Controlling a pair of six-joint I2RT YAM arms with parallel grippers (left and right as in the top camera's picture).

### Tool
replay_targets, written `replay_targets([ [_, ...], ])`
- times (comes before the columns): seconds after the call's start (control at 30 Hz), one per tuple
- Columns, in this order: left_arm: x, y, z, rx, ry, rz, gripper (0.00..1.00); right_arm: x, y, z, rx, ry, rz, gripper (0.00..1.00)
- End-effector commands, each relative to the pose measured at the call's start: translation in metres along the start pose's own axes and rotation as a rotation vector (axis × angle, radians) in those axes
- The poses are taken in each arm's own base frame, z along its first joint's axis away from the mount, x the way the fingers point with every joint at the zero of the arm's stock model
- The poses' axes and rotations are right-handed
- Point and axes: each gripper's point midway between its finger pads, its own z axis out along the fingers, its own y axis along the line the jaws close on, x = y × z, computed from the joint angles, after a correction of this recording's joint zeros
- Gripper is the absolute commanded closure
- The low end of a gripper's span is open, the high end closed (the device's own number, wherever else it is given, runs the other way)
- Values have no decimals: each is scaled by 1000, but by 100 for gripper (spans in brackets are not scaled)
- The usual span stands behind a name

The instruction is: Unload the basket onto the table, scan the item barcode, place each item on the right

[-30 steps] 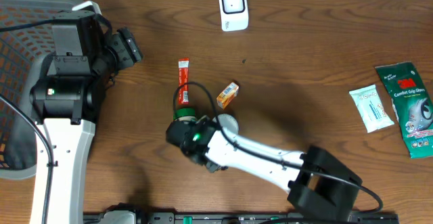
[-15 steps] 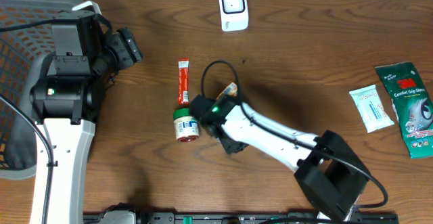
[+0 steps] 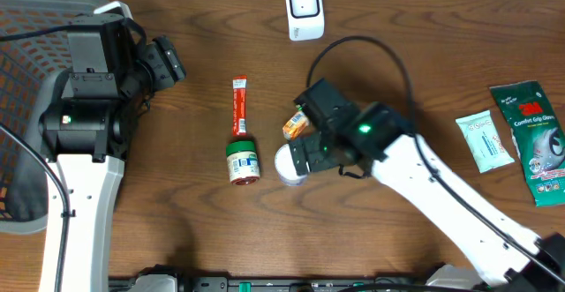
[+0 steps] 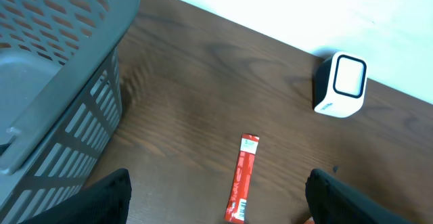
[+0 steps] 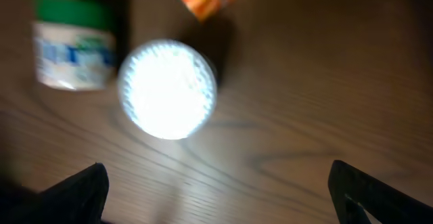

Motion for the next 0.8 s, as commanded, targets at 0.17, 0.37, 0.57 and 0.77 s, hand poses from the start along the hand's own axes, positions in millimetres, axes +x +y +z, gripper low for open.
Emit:
replay_targets([
  [0.17, -1, 1, -1, -1, -2, 10, 18, -2, 11, 10, -24, 13, 283, 1],
  [0.37, -1, 1, -1, -1, -2, 10, 18, 3, 21, 51, 52, 63, 268, 1],
  [0.57, -1, 1, -1, -1, -1, 10, 18, 12, 38, 93, 92, 110, 210, 1],
  [0.77, -1, 1, -1, -1, -1, 10, 18, 15, 36, 100, 126, 112, 84, 1],
])
